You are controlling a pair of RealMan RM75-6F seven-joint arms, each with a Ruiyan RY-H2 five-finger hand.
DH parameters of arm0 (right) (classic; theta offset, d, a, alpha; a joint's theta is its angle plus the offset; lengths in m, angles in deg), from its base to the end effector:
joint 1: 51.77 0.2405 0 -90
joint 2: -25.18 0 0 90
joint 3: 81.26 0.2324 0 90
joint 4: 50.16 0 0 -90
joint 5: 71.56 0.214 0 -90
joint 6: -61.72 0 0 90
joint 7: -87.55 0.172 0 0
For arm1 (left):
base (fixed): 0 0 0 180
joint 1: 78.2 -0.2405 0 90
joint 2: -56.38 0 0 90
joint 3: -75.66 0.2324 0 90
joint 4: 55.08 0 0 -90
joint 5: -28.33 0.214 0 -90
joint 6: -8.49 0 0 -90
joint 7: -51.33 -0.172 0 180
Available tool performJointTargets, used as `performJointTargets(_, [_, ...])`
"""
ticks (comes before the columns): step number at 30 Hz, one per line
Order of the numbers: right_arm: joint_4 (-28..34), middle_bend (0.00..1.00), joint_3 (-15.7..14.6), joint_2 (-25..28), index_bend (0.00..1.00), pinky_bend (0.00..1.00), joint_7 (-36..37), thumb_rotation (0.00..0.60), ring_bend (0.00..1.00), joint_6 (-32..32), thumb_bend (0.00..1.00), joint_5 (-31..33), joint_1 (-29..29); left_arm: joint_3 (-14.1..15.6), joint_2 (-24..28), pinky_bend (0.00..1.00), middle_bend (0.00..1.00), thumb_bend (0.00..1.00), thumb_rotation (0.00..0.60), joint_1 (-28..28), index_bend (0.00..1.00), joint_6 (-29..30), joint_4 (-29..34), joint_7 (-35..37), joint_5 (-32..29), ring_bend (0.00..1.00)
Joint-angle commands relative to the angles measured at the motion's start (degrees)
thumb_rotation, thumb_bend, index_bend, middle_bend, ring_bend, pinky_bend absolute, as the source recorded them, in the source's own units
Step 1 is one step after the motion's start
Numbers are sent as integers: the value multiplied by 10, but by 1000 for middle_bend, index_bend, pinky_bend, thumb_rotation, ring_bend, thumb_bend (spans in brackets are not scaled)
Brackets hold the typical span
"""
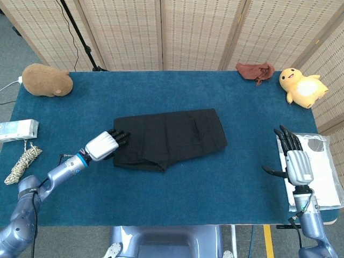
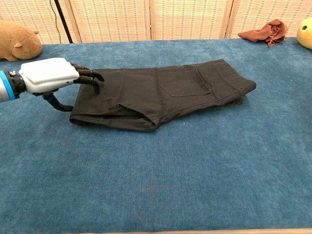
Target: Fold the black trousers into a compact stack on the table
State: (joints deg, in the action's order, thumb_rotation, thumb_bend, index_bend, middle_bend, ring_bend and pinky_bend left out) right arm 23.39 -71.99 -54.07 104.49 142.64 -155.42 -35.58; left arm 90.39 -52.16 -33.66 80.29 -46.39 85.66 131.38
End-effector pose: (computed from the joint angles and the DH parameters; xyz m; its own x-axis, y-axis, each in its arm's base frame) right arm -0.2786 -0.2924 0.1073 0.1427 0.0857 0.9861 -0.9791 -0.1335 0.1533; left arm -0.2118 0.3970 -0.0247 0.7279 0.0129 0.6856 0.4639 -0.7455 -0.4785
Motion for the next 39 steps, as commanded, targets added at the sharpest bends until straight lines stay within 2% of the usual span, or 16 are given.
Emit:
performJointTargets(1, [1, 0, 0, 1, 0, 68, 0, 600, 0, 1, 0, 0, -1, 1, -2, 295, 169, 236, 600, 3, 277, -2, 2, 1, 2, 169])
performJointTargets(16, [8, 0, 1, 5, 0, 68, 1, 600, 0, 1, 0, 2, -2, 10, 9, 250, 86, 232, 600, -5, 183, -11, 1, 17, 9, 70])
performJointTargets(27, [13, 0, 3, 7, 0, 68, 0, 600, 0, 3, 0, 4, -3, 8, -10, 246, 79, 231, 600, -3, 176, -14, -6, -4, 9, 64])
performJointTargets(32, [12, 0, 3, 7, 0, 68, 1, 600, 0, 1, 0, 4, -3, 3, -14, 246, 81, 238, 600, -4, 206, -12, -9, -15, 4, 75])
performJointTargets(35, [12, 0, 3, 7, 0, 68, 0, 600, 0, 2, 0, 2, -2, 0, -16, 246, 100, 298, 600, -4, 240, -11, -8, -19, 2, 86])
performJointTargets(39, [12, 0, 3, 7, 0, 68, 1, 600, 0, 3, 0, 2, -3, -3, -19, 246, 157, 481, 600, -3, 313, -12, -8, -19, -1, 115])
